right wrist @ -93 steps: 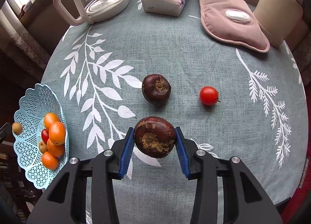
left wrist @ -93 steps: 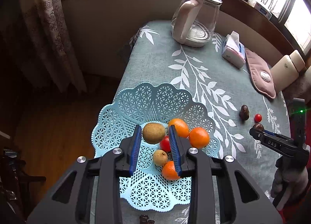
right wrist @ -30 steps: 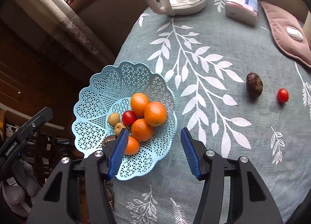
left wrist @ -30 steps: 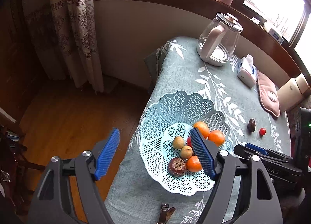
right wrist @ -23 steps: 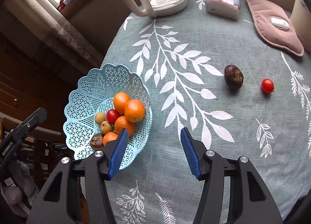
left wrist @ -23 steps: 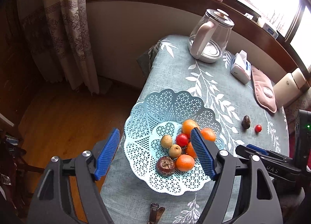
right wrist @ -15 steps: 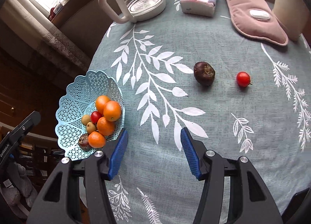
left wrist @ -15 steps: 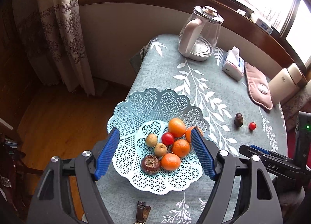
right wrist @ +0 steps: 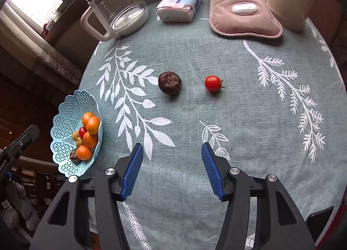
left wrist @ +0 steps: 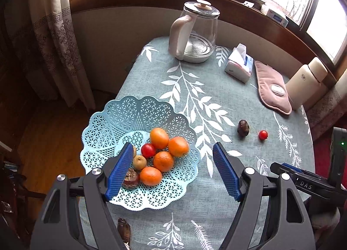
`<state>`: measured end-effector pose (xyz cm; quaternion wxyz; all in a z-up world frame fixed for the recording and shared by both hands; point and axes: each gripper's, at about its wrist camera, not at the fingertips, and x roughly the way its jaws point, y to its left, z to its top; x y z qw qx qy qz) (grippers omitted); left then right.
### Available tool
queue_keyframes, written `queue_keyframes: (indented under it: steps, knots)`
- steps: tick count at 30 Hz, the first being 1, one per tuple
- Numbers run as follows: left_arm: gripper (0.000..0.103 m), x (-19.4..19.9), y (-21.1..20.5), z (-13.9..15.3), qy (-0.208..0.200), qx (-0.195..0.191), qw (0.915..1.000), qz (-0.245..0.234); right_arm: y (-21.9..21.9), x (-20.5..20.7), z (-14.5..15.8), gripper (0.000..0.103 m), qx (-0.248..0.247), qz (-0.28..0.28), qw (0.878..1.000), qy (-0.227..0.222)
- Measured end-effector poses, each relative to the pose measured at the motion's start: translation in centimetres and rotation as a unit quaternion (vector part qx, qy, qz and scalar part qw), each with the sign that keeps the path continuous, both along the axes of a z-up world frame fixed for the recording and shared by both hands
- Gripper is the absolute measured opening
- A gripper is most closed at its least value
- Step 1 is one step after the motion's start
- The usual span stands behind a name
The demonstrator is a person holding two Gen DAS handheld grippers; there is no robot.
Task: Organize fruits
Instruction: 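Withdraw both tools from the basket toward the last brown fruit and tomato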
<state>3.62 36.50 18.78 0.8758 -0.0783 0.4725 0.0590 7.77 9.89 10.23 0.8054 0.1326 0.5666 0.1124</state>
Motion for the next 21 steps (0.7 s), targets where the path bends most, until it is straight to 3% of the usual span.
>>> queue_keyframes:
  steps: [21]
  knots:
    - [0.077,-0.5,-7.3,-1.3,-0.004,-0.002,0.9999,0.014,-9.7,-0.6,-1.1,0.056,-0.015,-0.019,1.0,0.004]
